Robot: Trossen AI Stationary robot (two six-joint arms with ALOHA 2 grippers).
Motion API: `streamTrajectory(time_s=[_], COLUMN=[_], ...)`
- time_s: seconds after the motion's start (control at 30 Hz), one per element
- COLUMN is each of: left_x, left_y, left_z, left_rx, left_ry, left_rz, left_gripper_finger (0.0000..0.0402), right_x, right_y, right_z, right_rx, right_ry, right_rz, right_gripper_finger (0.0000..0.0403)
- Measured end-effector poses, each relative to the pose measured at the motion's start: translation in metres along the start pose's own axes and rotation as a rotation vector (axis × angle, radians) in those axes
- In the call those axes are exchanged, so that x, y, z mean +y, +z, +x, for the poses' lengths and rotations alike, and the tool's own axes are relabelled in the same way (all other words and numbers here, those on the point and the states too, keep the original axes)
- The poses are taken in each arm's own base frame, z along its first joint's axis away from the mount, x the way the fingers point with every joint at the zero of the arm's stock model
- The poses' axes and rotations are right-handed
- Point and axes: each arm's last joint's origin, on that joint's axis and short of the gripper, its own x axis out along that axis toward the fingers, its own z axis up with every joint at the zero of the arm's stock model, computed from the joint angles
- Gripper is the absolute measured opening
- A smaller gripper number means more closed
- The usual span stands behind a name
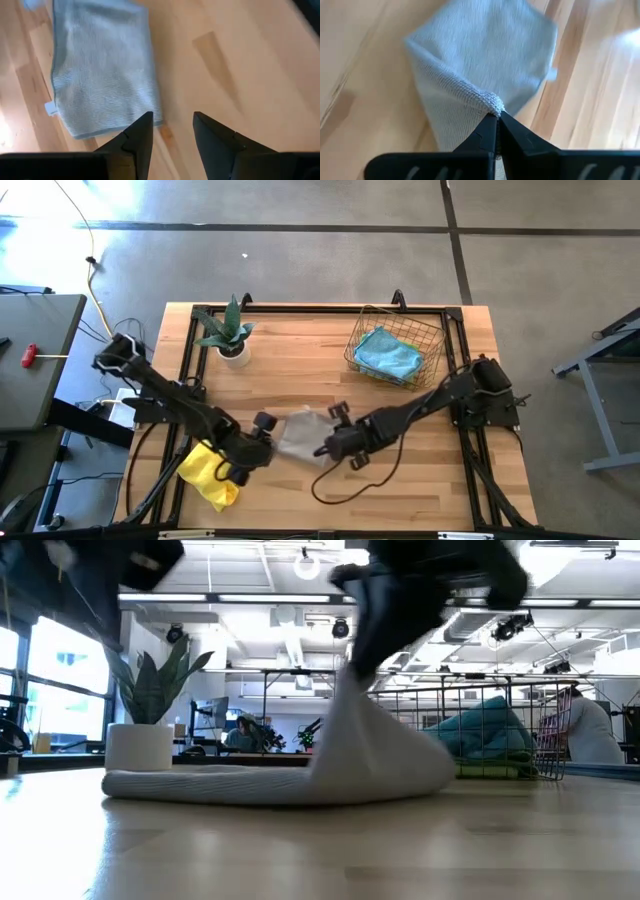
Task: Fold microfiber towels
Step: Fold the gray microfiber towel
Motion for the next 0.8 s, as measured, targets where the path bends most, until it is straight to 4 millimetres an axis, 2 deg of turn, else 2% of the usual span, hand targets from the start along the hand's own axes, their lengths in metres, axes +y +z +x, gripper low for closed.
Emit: streamTrajectory(time_s=[0.23,0.4,0.53,0.63,0.8], left_x=[-0.011,-0.015,-0.018,-0.019,-0.021], left_y=[-0.007,-0.012,-0.015,-0.018,-0.028], left_z=[-0.039,-0.056,-0.056,-0.049,-0.036], left_rx=[-0.086,-0.133,-0.128,-0.107,-0.089], left_ry=[-0.018,0.049,0.094,0.123,0.133], left_rz=[-0.088,-0.117,-0.126,-0.119,-0.130], left_gripper_finger=[0.0131,0.0131,0.0131,0.0131,0.0131], right_x=[-0.023,-0.031,-0.031,-0.030,-0.035], right_y=[0.016,0.024,0.024,0.026,0.039], right_z=[0.030,0.036,0.036,0.035,0.031], right_rx=[-0.166,-0.247,-0.245,-0.254,-0.380], right_ry=[-0.034,-0.077,-0.079,-0.122,-0.189], right_rz=[-0.078,-0.115,-0.114,-0.140,-0.208], right_gripper_finger=[0.0000,0.0000,0.0000,0.0000,0.0000])
